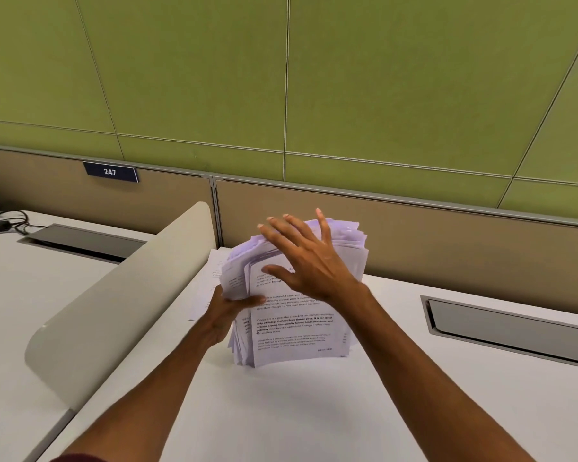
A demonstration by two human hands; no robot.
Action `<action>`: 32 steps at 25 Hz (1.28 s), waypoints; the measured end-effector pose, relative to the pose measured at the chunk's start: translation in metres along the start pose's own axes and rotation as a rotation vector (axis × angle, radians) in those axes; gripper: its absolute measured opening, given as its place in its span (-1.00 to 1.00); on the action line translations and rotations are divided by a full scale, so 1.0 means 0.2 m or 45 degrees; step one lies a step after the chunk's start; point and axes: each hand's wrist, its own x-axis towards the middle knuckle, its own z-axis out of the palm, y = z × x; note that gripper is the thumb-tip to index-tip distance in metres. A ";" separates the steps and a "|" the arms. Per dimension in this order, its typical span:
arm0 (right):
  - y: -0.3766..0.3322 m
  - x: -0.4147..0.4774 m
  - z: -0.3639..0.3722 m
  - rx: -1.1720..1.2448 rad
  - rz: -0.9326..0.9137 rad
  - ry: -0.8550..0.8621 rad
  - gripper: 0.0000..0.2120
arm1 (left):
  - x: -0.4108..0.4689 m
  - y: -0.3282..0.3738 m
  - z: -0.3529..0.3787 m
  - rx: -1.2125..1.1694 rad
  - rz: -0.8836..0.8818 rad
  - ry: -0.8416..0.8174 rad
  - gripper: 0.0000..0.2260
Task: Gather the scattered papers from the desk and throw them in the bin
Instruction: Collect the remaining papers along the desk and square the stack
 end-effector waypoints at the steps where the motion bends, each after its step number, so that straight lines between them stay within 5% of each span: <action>1: 0.01 0.00 0.00 -0.017 0.048 -0.011 -0.28 | 0.00 0.00 0.00 0.012 -0.006 -0.001 -0.35; 4: 0.09 -0.04 -0.01 0.104 0.282 0.201 -0.20 | 0.00 0.00 0.01 0.002 -0.032 -0.003 -0.34; 8: 0.25 -0.26 0.08 1.004 0.889 0.907 -0.05 | 0.01 -0.02 0.00 -0.009 -0.043 0.002 -0.31; 11: 0.25 -0.44 0.25 1.587 0.996 0.581 0.13 | 0.02 -0.04 -0.01 -0.050 -0.050 0.021 -0.32; 14: 0.27 -0.52 0.37 1.756 0.962 0.214 0.20 | 0.02 -0.04 -0.01 -0.075 -0.091 -0.055 -0.29; 18: 0.30 -0.49 0.43 1.654 0.933 -0.017 -0.18 | 0.00 -0.02 0.00 0.122 -0.161 -0.137 -0.27; 22: 0.28 -0.44 0.45 1.473 0.989 0.179 -0.55 | -0.05 0.01 0.06 0.419 -0.267 0.082 -0.27; 26: 0.38 -0.39 0.36 1.527 1.043 0.044 -0.48 | 0.12 0.09 0.06 0.306 -0.219 -0.003 -0.30; 32: 0.49 -0.48 0.43 1.825 1.349 -0.494 -0.25 | 0.27 -0.11 0.15 0.292 -0.610 -0.048 -0.26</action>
